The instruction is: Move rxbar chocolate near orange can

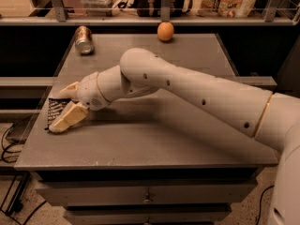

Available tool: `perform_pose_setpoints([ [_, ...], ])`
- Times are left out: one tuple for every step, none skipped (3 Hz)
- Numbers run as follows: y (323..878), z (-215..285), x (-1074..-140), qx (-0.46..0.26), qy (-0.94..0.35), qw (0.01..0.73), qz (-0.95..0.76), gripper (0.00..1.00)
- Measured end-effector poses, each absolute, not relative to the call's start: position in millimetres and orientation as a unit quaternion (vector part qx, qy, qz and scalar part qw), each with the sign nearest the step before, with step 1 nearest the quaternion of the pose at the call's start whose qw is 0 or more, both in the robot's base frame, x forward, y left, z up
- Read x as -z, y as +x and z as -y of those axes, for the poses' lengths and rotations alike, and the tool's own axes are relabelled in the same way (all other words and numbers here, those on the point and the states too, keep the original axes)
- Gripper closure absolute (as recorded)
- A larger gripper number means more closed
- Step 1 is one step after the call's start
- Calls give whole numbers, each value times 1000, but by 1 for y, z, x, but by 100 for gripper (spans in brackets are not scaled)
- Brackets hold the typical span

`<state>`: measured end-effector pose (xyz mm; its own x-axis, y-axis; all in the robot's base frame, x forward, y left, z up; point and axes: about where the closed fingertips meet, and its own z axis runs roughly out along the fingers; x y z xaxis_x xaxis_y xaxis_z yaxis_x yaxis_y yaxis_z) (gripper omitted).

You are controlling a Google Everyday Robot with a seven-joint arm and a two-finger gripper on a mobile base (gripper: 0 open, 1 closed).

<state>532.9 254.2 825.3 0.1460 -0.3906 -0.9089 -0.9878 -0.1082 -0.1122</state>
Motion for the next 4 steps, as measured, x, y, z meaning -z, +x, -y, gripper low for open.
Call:
perform_pose_setpoints([
  [533, -254, -825, -374, -643, 399, -536, 87],
  [542, -238, -838, -368, -631, 410, -546, 100],
  [563, -201, -864, -343, -617, 428, -564, 100],
  [589, -150, -887, -323, -600, 449, -579, 100],
])
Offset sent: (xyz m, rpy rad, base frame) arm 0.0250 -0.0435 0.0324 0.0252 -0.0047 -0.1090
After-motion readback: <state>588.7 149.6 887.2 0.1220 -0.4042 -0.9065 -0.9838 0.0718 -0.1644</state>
